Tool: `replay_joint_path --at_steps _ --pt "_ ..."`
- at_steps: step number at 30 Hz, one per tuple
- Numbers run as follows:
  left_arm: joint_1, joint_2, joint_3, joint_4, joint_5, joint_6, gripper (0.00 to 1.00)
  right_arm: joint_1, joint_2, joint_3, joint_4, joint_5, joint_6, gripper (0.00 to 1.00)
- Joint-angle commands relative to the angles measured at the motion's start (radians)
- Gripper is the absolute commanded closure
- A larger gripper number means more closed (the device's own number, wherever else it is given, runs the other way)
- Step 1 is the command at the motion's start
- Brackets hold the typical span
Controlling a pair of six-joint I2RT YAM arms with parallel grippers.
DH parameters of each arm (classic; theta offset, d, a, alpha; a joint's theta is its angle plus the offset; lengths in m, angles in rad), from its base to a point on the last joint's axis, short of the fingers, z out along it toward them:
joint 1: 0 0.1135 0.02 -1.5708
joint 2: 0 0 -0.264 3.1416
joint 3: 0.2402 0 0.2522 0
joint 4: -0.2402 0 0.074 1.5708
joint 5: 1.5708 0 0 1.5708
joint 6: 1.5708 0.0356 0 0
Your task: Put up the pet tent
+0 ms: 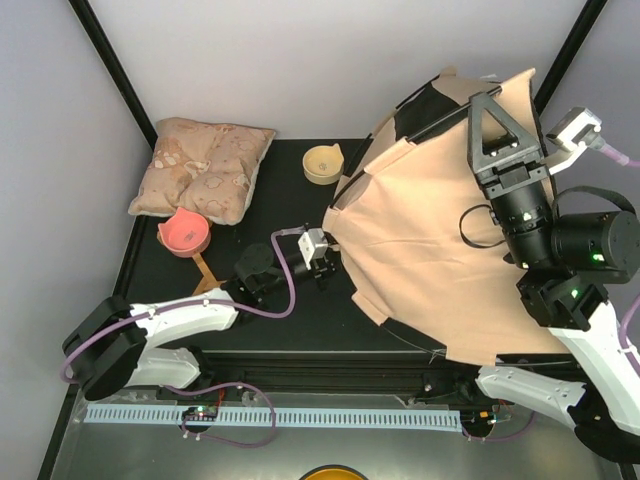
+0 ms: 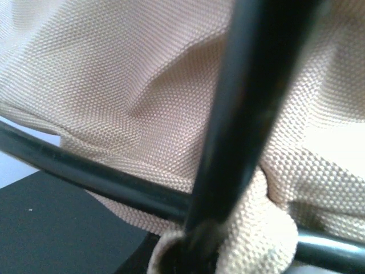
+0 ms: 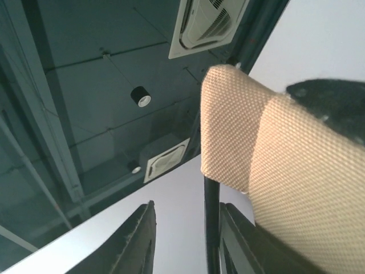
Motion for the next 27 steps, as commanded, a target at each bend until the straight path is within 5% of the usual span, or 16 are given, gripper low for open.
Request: replay_joint_path --at_steps 1,9,16,24,27 --pt "0.001 -0.032 0.058 0.002 -0.073 -0.083 0.98 0.0 -0.002 -0.016 0.008 0.012 -0.002 0.61" --pt "0.028 -0.052 0.142 -0.104 -0.186 -0.25 0.98 0.0 0.0 -0.037 -0.004 -0.002 0.058 0.31" --pt "0.045 -0.069 0.185 -0.165 -0.277 -0.293 0.98 0.001 0.032 -0.021 -0.043 -0.082 0.149 0.21" --pt "0.151 -0.135 0.154 -0.186 -0.235 -0.417 0.99 0.0 0.048 0.081 -0.185 -0.509 -0.311 0.21" --pt "0.19 -0.179 0.136 -0.203 -0.218 -0.458 0.98 0.001 -0.015 -0.001 -0.287 -0.503 -0.46 0.21"
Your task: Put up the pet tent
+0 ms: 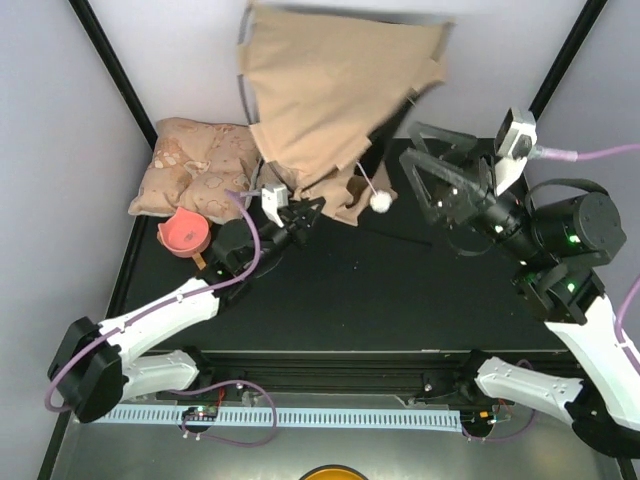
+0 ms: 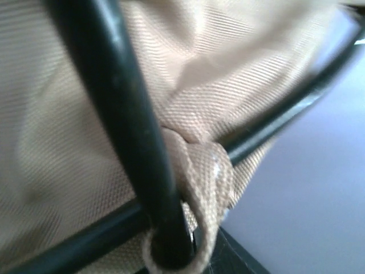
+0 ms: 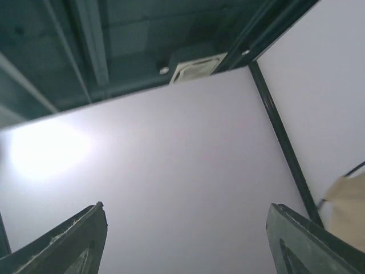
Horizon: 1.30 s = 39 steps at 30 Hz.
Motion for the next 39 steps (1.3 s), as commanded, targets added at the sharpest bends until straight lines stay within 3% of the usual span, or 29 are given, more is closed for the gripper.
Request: replay_joint_path --at_steps 1,6,12,18,27,33,39 --pt "0.053 -0.095 -0.004 0.038 0.015 -0.088 0.99 0.0 -0.093 -0.093 -0.174 -0.102 -0.312 0.21" --pt "0.08 -0.181 -0.067 -0.018 0.013 -0.096 0.99 0.001 -0.18 -0.356 -0.264 0.032 -0.35 0.22" --pt "0.097 -0.308 -0.182 -0.111 -0.024 -0.101 0.98 0.001 -0.25 -0.674 -0.232 0.229 -0.103 0.21" --pt "0.108 -0.462 -0.288 -0.214 -0.098 -0.158 0.98 0.001 -0.273 -0.818 -0.252 0.399 0.092 0.21" --pt "0.118 -0.62 -0.318 -0.5 -0.266 -0.287 0.98 -0.047 -0.332 -1.074 -0.217 0.411 0.445 0.21" --pt "0.119 -0.716 -0.364 -0.567 -0.285 -0.333 0.98 -0.227 -0.339 -1.217 -0.214 0.329 0.67 0.25" --pt "0.119 -0.741 -0.363 -0.64 -0.285 -0.292 0.98 -0.393 -0.225 -1.304 0.003 0.2 0.749 0.28"
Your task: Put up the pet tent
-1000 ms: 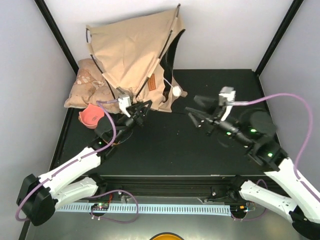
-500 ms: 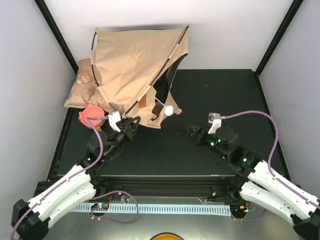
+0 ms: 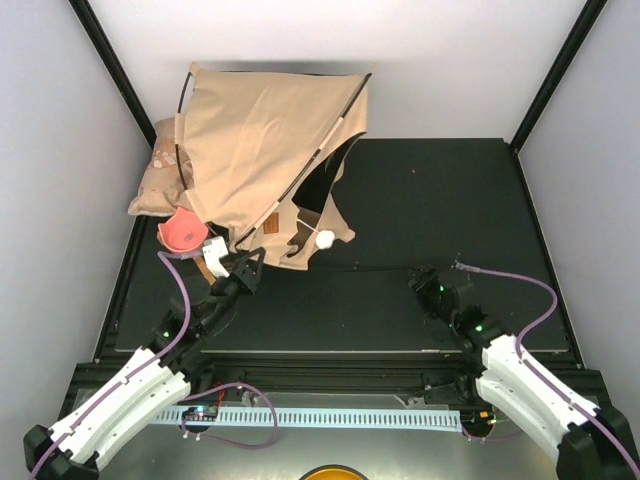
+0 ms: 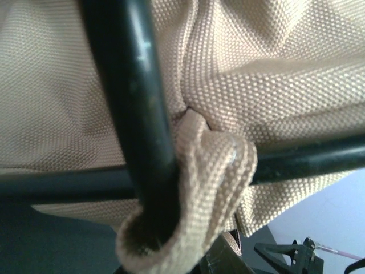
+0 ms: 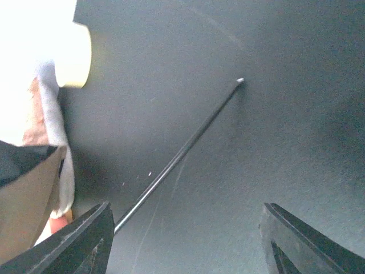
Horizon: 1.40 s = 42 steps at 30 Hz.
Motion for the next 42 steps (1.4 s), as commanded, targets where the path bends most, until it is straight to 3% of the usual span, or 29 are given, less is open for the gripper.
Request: replay_joint_path --at_steps 1,10,16,25,29,30,34,37,42 --pt "0.017 -0.025 0.009 -0.076 -0.067 0.032 0.98 -0.123 0.129 -0.008 0.191 -0.135 0.107 0.28" --pt "0.017 -0.062 -0.023 -0.108 -0.061 0.014 0.99 -0.189 0.502 0.096 0.353 -0.257 0.118 0.41" --pt "0.017 -0.097 -0.034 -0.132 -0.081 0.012 0.98 -0.189 0.604 0.124 0.393 -0.245 0.122 0.56" --pt "0.017 -0.114 -0.045 -0.143 -0.09 0.007 0.98 -0.187 0.735 0.142 0.445 -0.272 0.13 0.62" --pt "0.018 -0.12 -0.051 -0.157 -0.089 -0.007 0.98 -0.188 0.769 0.138 0.479 -0.282 0.121 0.84" --pt "0.018 -0.121 -0.055 -0.159 -0.091 -0.013 0.98 -0.187 0.773 0.137 0.502 -0.292 0.109 0.96" --pt "0.018 -0.12 -0.071 -0.16 -0.077 -0.032 0.98 -0.188 0.69 0.136 0.577 -0.314 0.027 0.99" --pt "0.018 -0.096 -0.094 -0.097 -0.017 -0.039 0.98 -0.188 0.53 0.189 0.398 -0.22 -0.094 0.99" --pt "0.018 -0.001 -0.106 0.163 0.124 -0.017 0.98 -0.19 0.248 0.303 0.229 -0.101 -0.292 0.99"
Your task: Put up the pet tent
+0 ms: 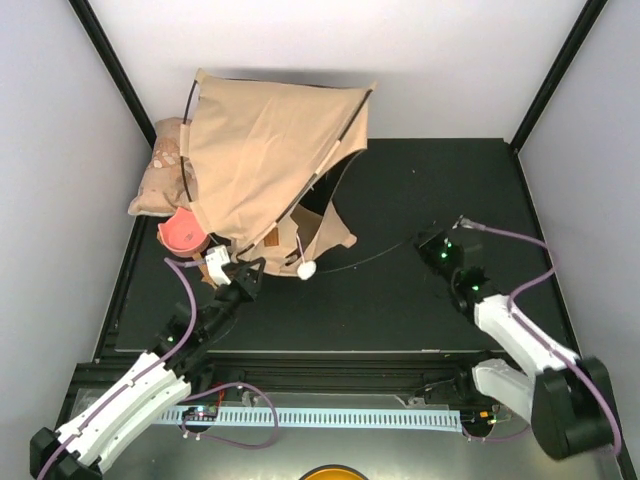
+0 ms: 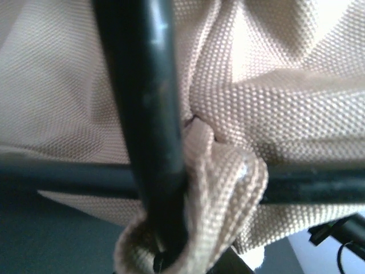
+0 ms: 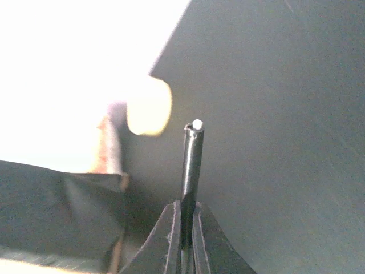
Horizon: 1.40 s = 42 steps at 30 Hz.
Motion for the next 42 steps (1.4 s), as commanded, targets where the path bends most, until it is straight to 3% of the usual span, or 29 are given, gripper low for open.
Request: replay_joint_path --at_steps 1,7,11,15,18,21,22,26,29,32,35,39,42 --pt "0.004 0.098 0.0 0.286 0.136 0.032 0.98 0.009 -0.224 0.146 -0.142 0.08 -0.262 0.99" --pt "0.002 0.341 0.059 0.575 0.312 -0.007 0.98 0.01 -0.392 0.348 -0.278 0.119 -0.487 0.99" --pt "-0.01 0.481 0.097 0.696 0.428 -0.03 0.99 0.011 -0.455 0.394 -0.27 0.009 -0.587 0.99" --pt "-0.044 0.465 0.137 0.697 0.42 0.05 0.96 0.01 -0.475 0.428 -0.258 -0.094 -0.61 0.99" --pt "-0.054 0.419 0.203 0.606 0.388 0.113 0.93 0.011 -0.49 0.471 -0.253 -0.104 -0.625 0.99" --pt "-0.055 0.404 0.256 0.476 0.362 0.125 0.91 0.01 -0.518 0.506 -0.223 -0.111 -0.647 0.99" --pt "-0.055 0.395 0.269 0.401 0.334 0.122 0.85 0.01 -0.523 0.519 -0.224 -0.115 -0.646 0.99" --pt "-0.053 0.331 0.291 0.137 0.217 0.138 0.31 0.01 -0.504 0.556 -0.326 -0.122 -0.67 0.99" --pt "-0.052 0.257 0.347 -0.109 0.177 0.156 0.04 0.01 -0.482 0.526 -0.398 -0.112 -0.697 0.99" --pt "-0.051 0.21 0.473 -0.378 0.21 0.23 0.01 0.01 -0.489 0.461 -0.382 -0.09 -0.695 0.99" --pt "-0.052 0.226 0.644 -0.624 0.333 0.332 0.01 0.011 -0.493 0.413 -0.348 -0.091 -0.693 0.99" --pt "-0.052 0.339 1.018 -0.979 0.518 0.47 0.01 0.011 -0.474 0.392 -0.331 -0.151 -0.699 0.99" --pt "-0.052 0.424 1.251 -1.095 0.582 0.56 0.01 0.011 -0.465 0.374 -0.302 -0.26 -0.724 0.99"
